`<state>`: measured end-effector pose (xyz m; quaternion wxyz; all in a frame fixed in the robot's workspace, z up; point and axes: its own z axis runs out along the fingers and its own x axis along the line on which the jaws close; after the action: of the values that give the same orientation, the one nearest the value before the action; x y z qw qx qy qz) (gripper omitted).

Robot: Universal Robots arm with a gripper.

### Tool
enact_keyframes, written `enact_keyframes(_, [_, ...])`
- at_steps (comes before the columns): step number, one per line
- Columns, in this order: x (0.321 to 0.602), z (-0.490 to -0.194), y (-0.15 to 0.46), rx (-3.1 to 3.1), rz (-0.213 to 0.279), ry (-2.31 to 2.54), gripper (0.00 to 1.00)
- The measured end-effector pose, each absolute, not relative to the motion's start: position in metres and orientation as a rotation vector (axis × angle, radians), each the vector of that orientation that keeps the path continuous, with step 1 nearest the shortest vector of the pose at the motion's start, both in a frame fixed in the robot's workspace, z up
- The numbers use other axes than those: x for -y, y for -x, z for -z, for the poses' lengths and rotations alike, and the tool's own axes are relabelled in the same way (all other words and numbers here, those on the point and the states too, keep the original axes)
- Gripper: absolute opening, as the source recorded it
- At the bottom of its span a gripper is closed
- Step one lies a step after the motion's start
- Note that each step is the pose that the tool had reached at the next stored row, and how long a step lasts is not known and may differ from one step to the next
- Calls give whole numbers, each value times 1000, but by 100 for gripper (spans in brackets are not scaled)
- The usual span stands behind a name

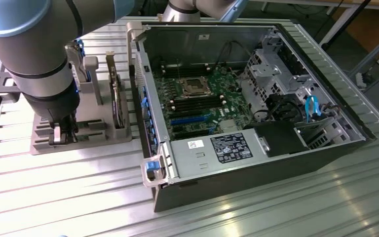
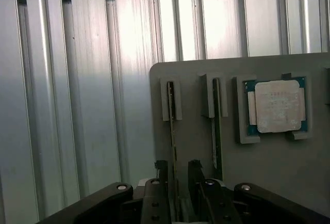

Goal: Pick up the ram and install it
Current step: 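Pick up the ram and move it above insertion slot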

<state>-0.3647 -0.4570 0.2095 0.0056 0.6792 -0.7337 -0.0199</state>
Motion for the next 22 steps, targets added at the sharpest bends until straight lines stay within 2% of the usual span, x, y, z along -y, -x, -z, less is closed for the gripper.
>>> enact_keyframes(4, [457,-208,365,2298,65,-2127,28])
enact_keyframes(5, [457,-208,365,2298,65,-2127,15])
enact_keyframes(6, [457,-208,365,2298,66,-2128,11])
enact_keyframes(12, [457,-209,364,2299,68,-2129,11])
enact_keyframes(22, [457,-231,364,2299,68,-2129,11])
